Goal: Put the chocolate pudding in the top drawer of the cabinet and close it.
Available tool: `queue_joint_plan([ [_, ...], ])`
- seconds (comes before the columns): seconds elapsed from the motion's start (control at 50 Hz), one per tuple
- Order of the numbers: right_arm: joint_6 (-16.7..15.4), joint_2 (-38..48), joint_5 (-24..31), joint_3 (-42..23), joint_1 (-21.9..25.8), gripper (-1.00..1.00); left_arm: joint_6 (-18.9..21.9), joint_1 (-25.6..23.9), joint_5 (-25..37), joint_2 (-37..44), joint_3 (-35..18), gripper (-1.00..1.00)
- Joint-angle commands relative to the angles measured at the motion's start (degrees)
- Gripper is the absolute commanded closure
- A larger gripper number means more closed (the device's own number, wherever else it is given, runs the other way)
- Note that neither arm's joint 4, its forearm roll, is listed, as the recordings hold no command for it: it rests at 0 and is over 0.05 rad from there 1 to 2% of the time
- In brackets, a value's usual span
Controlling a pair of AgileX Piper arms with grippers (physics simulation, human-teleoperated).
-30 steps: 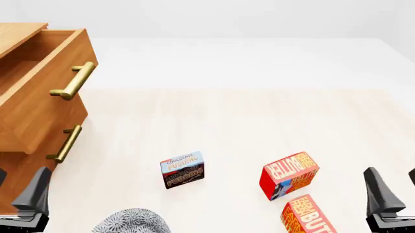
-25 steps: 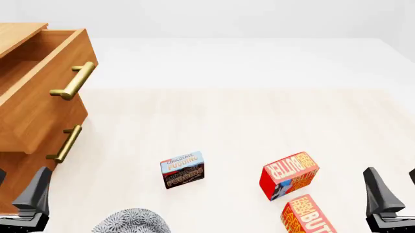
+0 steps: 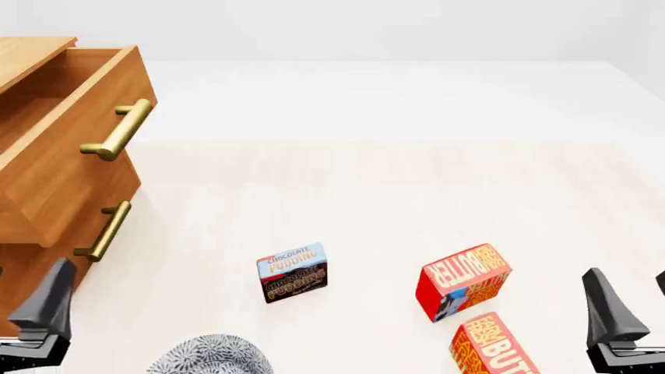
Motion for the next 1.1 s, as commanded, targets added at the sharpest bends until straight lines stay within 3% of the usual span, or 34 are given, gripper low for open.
queue_joint_plan([
  [0.02,0.0,0.0,0.0,0.0,0.0,-1.00,-1.0,2.3,1.1,1.8,-2.2,-1.00],
  [0.16,0.0,0.0,0.0,0.0,0.0,-1.00,0.5,2.9,5.0,-1.9,-6.5,-1.00],
  [0.22,0.0,0.0,0.0,0.0,0.0,-1.00,-0.7,3.3,7.2,-1.9,-9.0,-1.00],
  [0.28,0.0,0.0,0.0,0.0,0.0,-1.00,2.5,4.2,6.7,-2.1,-11.4,-1.00],
  [0.38,0.0,0.0,0.0,0.0,0.0,-1.00,1.7,4.0,10.0,-2.1,-14.6,-1.00],
  [0.66,0.0,0.0,0.0,0.0,0.0,-1.00,-1.0,5.7,22.0,-2.1,-30.8,-1.00],
  [0.92,-0.1,0.0,0.0,0.0,0.0,-1.00,-0.3,5.6,23.2,-0.6,-33.7,-1.00],
  [1.06,-0.2,0.0,-0.1,0.0,-0.1,-1.00,-0.6,5.3,26.3,1.2,-39.9,-1.00],
  [1.1,-0.2,0.0,-0.1,0.0,-0.1,-1.00,1.0,5.6,27.0,1.3,-41.7,-1.00],
])
